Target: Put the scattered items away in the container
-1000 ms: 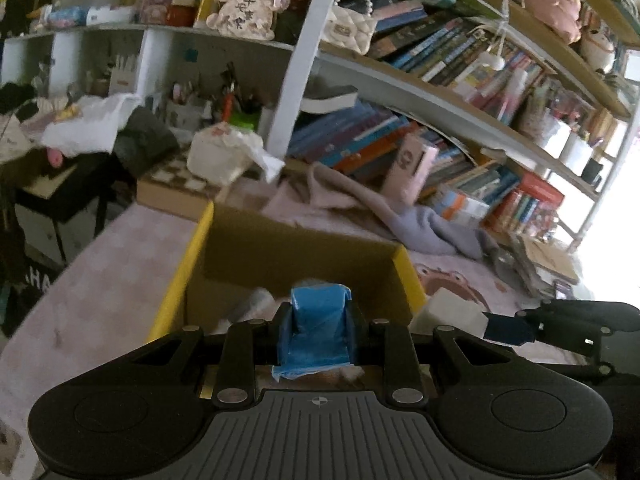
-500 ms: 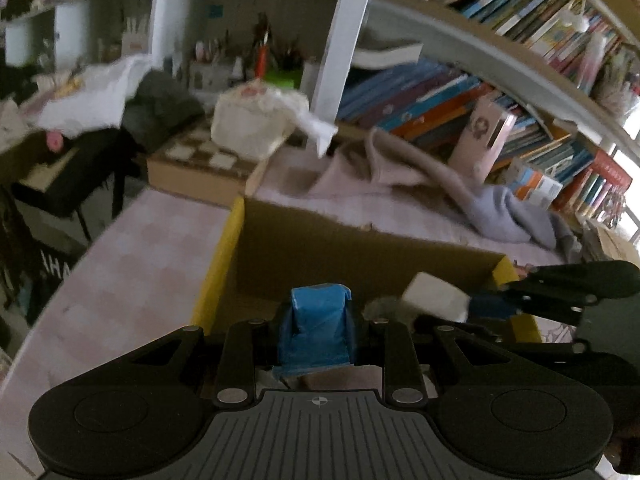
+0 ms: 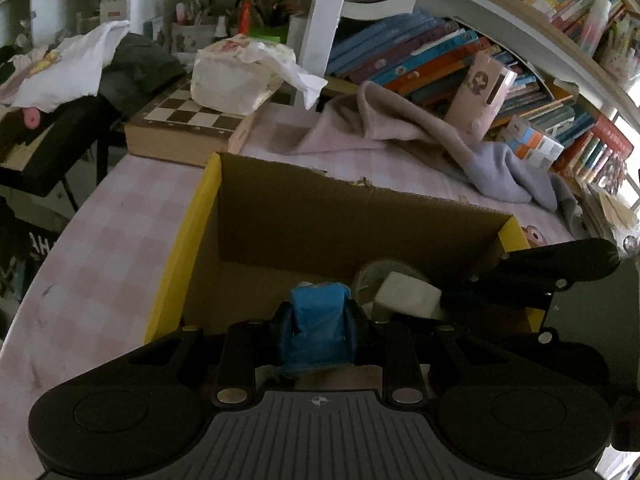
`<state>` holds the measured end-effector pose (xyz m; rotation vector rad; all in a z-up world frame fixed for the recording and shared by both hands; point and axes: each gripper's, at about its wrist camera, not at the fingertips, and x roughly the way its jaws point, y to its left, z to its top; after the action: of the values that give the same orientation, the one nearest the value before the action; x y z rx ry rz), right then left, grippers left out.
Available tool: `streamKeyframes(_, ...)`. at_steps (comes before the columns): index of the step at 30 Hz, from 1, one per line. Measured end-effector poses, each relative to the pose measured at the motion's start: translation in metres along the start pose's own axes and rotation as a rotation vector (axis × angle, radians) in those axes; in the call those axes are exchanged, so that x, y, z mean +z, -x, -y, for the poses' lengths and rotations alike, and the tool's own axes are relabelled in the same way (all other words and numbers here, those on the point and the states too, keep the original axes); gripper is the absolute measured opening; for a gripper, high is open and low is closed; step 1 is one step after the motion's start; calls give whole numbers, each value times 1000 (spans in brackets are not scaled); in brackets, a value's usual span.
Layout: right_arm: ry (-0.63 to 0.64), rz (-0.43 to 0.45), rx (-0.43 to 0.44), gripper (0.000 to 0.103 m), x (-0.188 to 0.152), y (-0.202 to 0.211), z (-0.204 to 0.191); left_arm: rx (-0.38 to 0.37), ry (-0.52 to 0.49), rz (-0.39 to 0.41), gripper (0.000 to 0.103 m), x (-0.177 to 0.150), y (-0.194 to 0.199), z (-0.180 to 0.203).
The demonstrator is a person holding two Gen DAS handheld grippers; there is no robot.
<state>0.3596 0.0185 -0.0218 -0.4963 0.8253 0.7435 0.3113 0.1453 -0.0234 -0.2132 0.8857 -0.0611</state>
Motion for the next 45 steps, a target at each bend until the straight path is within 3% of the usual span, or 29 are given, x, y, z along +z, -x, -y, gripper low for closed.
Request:
streamKeyframes(3, -13, 37, -7, 29, -1, 8, 0, -20, 5, -9, 45, 0, 1, 1)
streamKeyframes(4, -16, 51, -10, 29, -1, 12, 0, -22, 10, -8, 56, -1, 2, 1)
streamKeyframes(8, -31, 102, -37, 34, -3, 28, -1, -23, 14, 27, 67, -2, 13, 5)
streamKeyframes(17, -126, 221, -84, 39, -17, 76, -3, 9, -123, 155, 76, -5, 57, 27)
streamKeyframes(24, -218, 292, -146, 42, -38, 113, -6, -13, -152, 232, 80, -19, 97, 35)
streamKeyframes(45, -408, 344, -346, 42, -130, 202, -49, -91, -237, 310, 83, -84, 166, 56)
